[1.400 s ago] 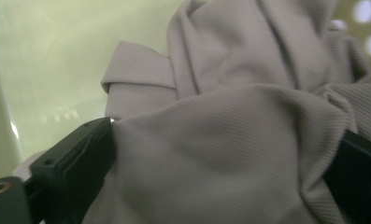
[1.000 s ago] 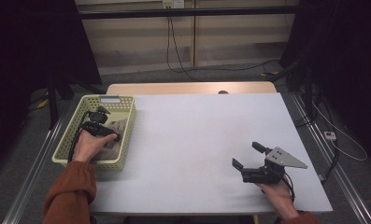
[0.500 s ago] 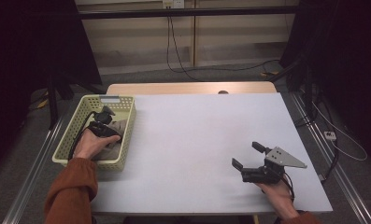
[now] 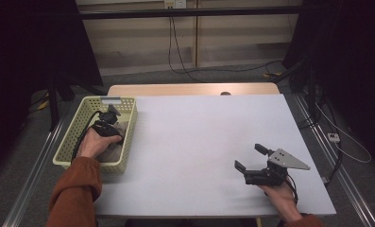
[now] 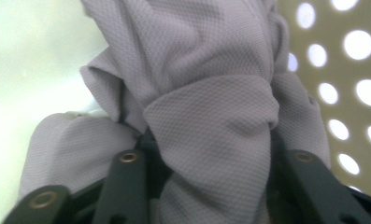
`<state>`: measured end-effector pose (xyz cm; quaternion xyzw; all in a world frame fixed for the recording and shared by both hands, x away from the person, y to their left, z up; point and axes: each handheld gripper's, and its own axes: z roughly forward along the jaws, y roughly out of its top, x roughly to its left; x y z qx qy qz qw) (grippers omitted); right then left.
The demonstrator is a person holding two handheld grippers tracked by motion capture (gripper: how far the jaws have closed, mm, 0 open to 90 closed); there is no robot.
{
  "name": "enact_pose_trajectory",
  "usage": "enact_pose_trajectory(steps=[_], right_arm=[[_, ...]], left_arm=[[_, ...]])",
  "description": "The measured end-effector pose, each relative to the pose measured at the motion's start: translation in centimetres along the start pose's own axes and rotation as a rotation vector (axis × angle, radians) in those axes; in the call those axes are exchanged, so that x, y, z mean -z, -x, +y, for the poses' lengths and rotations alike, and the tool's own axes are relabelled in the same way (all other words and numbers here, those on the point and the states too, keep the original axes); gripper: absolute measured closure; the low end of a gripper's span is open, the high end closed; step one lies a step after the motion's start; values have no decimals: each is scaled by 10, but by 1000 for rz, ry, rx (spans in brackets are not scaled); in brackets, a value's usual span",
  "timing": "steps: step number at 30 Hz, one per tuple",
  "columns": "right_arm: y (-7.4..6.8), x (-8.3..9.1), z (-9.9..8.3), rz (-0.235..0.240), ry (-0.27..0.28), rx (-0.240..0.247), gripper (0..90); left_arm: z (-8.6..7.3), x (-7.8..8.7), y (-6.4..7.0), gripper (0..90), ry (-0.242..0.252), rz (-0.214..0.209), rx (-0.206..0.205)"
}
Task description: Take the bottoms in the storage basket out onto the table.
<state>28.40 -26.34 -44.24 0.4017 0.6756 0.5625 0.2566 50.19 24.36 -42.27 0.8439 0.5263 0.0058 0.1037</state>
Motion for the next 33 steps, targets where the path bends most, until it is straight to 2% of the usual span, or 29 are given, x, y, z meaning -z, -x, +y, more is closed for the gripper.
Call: enact_pose_trajectory(steps=[3,7,8,14,19,21,24,26,33], right_arm=[[-1,0,0,2,0,0,0],[-1,-2,0,3,-5,6,0],[-2,-2,0,3,-6,5,0],[-1,-2,0,-2,-8,5,0],[-2,-2,1,-4,-9,9,0],[-2,-2,1,-3,-8,13,0],[-2,-2,1,-4,-8,11,0],[-2,-2,1,-4,-6,5,0],[-2,-2,1,-1,-5,13,0]], left_arm=[[1,1,3,633,-13,19,1],[-1,3,0,647,8,-3,11],[-1,4,1,648,10,4,7],[-5,12,3,647,61,32,-11],[-10,16,0,647,127,27,9],[-11,17,-1,647,137,25,12],[-13,22,-1,647,176,38,26],[-13,23,-1,646,183,36,28],[-18,31,0,643,263,43,27]])
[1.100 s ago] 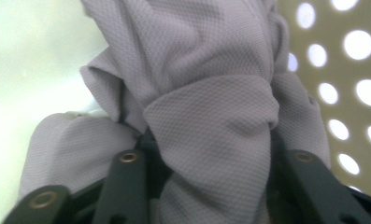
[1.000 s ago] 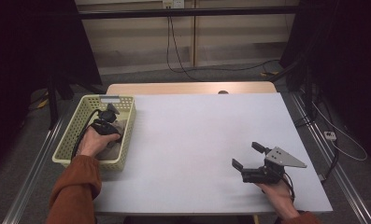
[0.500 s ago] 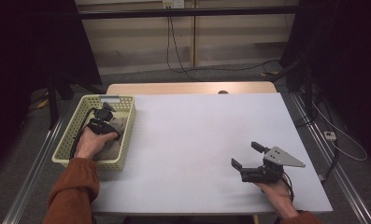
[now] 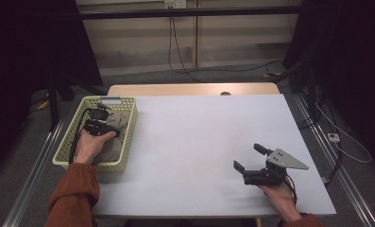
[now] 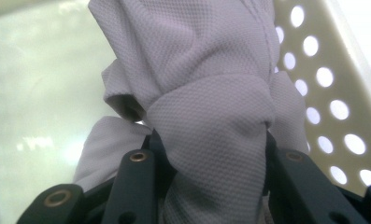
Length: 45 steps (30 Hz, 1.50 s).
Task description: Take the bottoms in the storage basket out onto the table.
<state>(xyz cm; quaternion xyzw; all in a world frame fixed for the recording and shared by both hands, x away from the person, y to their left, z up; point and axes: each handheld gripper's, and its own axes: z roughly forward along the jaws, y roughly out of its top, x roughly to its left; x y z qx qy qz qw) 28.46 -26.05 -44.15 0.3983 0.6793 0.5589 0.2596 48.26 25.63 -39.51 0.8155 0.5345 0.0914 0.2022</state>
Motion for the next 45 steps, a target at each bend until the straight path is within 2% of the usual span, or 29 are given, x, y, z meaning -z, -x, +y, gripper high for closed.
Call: enact_pose_trajectory(steps=[1,6,10,12,19,28,32,39,45], right_arm=[[0,0,0,0,0,0,0],[0,1,0,-3,1,2,0],[0,1,0,-3,1,2,0],[0,1,0,-3,2,0,0],[-1,1,1,-2,2,2,0],[-1,1,0,-2,-1,2,0],[-2,0,0,-1,-1,4,0],[-2,0,1,0,-4,9,0],[-3,1,1,-1,0,7,0]], left_arm=[[0,1,-1,643,11,8,-7],[-3,10,-1,643,85,34,18],[-5,18,-1,643,153,43,6],[-7,21,-2,643,171,61,20],[-14,31,-1,640,271,53,20],[-19,44,0,636,392,63,67],[-22,50,2,636,443,71,66],[-34,56,1,635,536,62,98],[-39,65,0,631,566,71,85]])
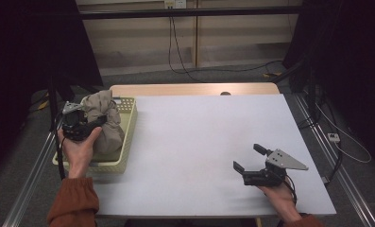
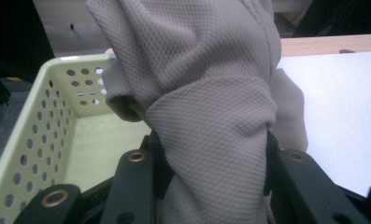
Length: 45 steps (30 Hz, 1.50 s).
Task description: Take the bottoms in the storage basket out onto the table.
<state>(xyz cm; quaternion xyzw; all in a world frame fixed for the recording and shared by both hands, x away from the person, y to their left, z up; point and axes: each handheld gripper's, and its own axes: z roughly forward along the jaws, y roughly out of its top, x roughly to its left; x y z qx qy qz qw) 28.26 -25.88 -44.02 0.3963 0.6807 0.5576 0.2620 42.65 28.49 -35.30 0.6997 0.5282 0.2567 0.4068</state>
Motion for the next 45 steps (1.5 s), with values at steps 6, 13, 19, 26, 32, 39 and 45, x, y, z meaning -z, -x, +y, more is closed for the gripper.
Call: enact_pose_trajectory(steps=[6,13,19,26,32,39,45], right_arm=[[-1,0,0,8,-2,7,0],[-1,0,0,12,-2,6,0],[-1,-1,0,11,-3,5,0],[-1,0,0,12,-2,6,0],[-1,0,0,12,-2,10,0],[-1,0,0,12,-2,9,0],[-1,0,0,14,-3,9,0]], left_arm=[[2,9,3,631,48,-4,-8],[4,16,2,632,111,8,8],[5,21,2,632,152,10,13],[7,29,3,632,213,15,40],[8,33,3,631,241,20,57],[12,42,4,632,289,20,65],[14,48,6,632,340,12,43]])
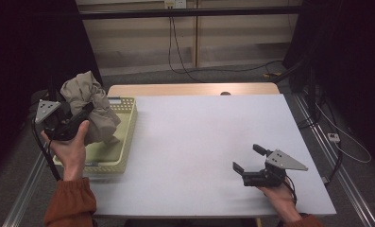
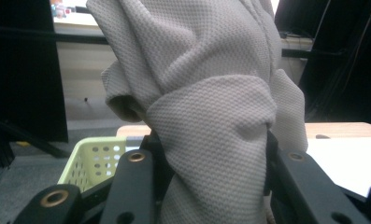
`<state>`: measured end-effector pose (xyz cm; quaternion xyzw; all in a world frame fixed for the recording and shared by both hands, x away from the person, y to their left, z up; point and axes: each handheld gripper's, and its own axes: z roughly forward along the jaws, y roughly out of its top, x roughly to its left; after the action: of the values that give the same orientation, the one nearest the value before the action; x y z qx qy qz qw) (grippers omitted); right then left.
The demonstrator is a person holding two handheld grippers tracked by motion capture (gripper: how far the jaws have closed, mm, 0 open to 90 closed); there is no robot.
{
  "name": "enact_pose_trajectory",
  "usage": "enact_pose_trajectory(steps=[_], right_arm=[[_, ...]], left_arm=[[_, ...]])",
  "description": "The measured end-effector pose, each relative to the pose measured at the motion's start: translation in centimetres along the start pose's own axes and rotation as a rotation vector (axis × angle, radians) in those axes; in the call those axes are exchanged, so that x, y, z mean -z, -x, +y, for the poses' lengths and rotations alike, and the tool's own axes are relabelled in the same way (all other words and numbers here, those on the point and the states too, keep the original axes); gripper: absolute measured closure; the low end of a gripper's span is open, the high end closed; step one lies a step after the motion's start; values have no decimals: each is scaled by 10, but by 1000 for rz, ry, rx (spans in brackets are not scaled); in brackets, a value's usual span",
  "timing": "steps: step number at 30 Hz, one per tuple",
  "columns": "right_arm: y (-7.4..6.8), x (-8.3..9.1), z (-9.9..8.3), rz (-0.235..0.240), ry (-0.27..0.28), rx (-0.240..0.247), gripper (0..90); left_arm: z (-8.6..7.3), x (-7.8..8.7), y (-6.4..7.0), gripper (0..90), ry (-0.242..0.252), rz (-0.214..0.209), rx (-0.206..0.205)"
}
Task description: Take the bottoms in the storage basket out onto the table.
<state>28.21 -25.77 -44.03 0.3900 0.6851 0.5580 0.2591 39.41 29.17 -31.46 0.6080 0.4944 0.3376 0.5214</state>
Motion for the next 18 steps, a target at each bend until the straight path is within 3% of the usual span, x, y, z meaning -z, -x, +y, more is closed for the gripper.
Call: enact_pose_trajectory(steps=[8,18], right_arm=[[0,0,0,1,1,0,0],[0,0,0,0,2,0,0]], left_arm=[[4,3,3,632,21,-2,3],[8,10,7,632,85,-1,-8]])
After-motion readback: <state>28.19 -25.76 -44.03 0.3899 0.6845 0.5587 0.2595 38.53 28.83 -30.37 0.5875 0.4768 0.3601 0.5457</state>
